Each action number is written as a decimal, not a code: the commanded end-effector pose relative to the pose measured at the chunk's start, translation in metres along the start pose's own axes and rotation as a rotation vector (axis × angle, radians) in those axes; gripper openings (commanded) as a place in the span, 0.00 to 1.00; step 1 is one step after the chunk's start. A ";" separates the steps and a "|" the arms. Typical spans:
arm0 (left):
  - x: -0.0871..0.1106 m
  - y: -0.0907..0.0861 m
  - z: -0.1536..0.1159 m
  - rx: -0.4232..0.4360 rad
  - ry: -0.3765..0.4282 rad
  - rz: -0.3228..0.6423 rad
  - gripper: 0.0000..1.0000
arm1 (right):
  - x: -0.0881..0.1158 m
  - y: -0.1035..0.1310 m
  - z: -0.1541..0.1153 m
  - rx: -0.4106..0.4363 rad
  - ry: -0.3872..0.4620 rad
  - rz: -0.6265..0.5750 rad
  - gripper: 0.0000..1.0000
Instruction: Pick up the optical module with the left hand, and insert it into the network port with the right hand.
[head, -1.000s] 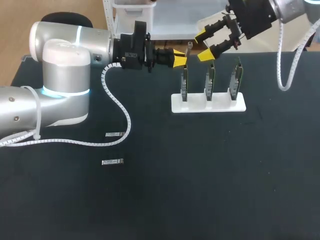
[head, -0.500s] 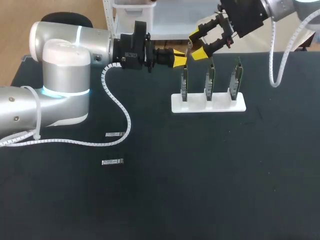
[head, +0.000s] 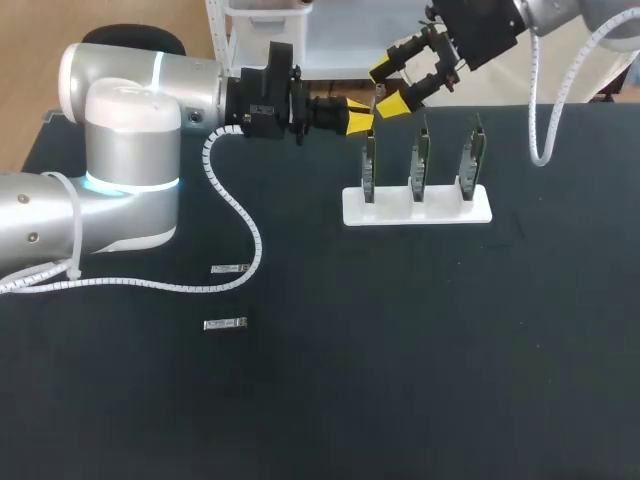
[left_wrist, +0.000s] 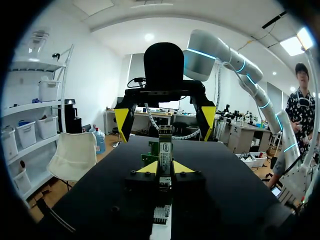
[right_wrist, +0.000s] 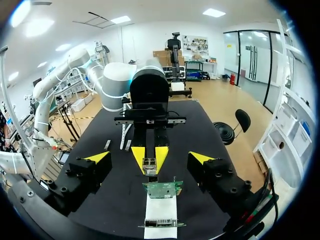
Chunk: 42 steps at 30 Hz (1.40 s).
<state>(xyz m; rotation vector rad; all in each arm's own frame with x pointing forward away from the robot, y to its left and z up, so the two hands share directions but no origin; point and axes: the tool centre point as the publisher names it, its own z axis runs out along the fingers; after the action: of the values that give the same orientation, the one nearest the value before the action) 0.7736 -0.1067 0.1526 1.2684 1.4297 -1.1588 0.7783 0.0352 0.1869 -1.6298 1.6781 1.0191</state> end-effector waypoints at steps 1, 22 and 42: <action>0.000 0.000 0.000 -0.002 0.000 0.001 0.00 | 0.000 -0.003 0.001 -0.011 0.001 0.001 1.00; 0.000 0.000 0.000 -0.002 0.000 0.001 0.00 | 0.001 -0.002 0.002 -0.008 -0.006 -0.002 0.00; 0.000 0.000 0.000 -0.002 0.000 0.001 0.00 | 0.005 0.005 -0.001 0.005 -0.022 0.018 0.00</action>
<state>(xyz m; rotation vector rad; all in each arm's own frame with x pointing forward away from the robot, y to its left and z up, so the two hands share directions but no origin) 0.7735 -0.1073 0.1524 1.2680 1.4302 -1.1587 0.7778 0.0329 0.1839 -1.6047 1.6841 1.0442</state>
